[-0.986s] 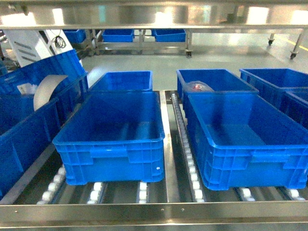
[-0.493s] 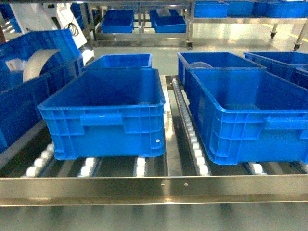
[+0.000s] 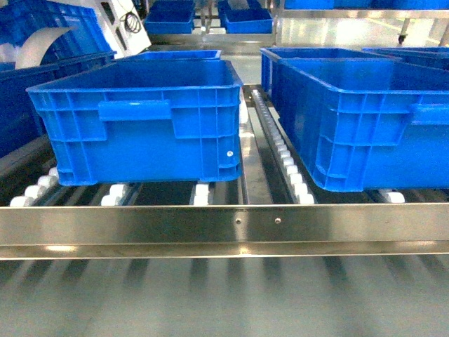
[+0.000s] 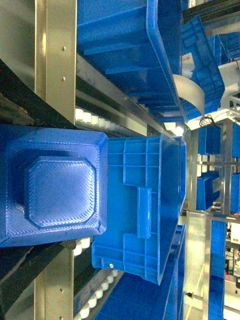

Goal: Sort blue parts and orange caps into right shelf containers

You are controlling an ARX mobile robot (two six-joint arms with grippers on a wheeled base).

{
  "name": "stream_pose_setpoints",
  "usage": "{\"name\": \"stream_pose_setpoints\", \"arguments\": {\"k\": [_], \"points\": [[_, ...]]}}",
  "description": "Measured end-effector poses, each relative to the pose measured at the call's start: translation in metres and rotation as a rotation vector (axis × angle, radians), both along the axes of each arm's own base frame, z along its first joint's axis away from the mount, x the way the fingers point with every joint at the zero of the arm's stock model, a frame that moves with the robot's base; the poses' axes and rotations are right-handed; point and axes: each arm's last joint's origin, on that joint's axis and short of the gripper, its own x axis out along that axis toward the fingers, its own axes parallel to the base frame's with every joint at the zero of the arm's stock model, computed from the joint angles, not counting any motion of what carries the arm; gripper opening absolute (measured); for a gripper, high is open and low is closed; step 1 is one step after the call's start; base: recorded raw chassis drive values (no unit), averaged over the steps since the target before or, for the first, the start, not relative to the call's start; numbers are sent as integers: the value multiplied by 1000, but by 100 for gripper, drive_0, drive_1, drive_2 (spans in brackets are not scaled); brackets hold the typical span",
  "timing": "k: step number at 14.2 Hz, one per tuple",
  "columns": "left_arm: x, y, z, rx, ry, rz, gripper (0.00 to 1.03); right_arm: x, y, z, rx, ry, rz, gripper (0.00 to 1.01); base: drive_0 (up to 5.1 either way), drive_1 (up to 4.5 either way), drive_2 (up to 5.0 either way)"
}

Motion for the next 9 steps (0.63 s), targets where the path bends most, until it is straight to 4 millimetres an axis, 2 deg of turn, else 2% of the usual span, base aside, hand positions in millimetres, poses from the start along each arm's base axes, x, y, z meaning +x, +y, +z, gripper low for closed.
{"name": "stream_pose_setpoints", "arguments": {"k": [9], "points": [[0,0,0,0,-1,0,43,0,0,0,0,-1,0,43,0,0,0]]}}
